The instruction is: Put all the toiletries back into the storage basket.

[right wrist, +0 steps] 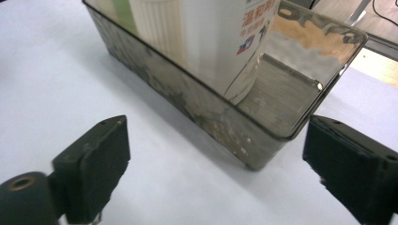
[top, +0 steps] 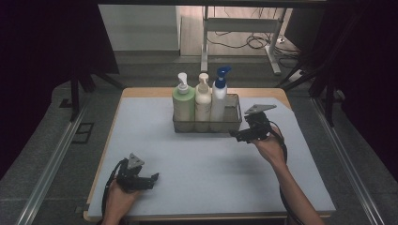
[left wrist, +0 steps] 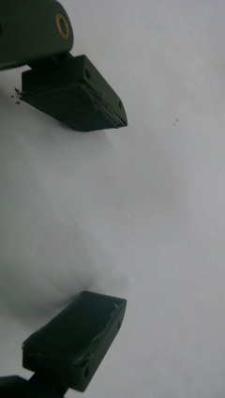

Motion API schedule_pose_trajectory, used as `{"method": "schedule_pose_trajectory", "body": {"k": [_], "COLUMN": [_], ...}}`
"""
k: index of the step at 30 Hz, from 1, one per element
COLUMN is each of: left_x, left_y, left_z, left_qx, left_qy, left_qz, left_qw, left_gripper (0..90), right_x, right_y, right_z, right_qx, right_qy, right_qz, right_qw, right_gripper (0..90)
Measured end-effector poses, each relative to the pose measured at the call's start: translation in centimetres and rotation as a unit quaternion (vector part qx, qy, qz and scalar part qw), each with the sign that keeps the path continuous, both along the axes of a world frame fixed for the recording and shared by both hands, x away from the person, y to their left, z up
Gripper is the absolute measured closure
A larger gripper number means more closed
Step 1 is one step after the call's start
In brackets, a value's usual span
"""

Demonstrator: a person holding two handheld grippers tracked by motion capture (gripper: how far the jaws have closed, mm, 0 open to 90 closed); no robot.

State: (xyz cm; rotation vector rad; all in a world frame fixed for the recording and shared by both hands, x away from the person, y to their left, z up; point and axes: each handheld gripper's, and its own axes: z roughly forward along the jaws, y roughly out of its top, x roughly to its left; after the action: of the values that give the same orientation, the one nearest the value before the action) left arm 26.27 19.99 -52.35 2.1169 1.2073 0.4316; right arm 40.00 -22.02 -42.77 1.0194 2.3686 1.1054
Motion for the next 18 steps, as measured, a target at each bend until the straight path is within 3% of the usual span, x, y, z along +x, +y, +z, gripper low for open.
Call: {"method": "schedule_pose_trajectory", "body": {"k": [4,18], "left_x": [0.0,0.0], "left_y": [0.0,0.0], "left_z": [0.0,0.0], "left_qx": [0.000,0.000], "left_qy": [0.000,0.000], "left_qz": [0.000,0.000], "left_qw": [1.0000,1.0000], "left_gripper": [12.1,12.1], "right_x": [-0.9,-4.3], "right_y": [-0.3,-1.9], "right_z": [0.0,0.1], "right_qx": [-0.002,-0.021], "right_qy": [0.000,-0.004], "right_qz": [0.003,0.009], "right_qw": [1.0000,0.9997], "right_gripper": [0.0,0.0]}}
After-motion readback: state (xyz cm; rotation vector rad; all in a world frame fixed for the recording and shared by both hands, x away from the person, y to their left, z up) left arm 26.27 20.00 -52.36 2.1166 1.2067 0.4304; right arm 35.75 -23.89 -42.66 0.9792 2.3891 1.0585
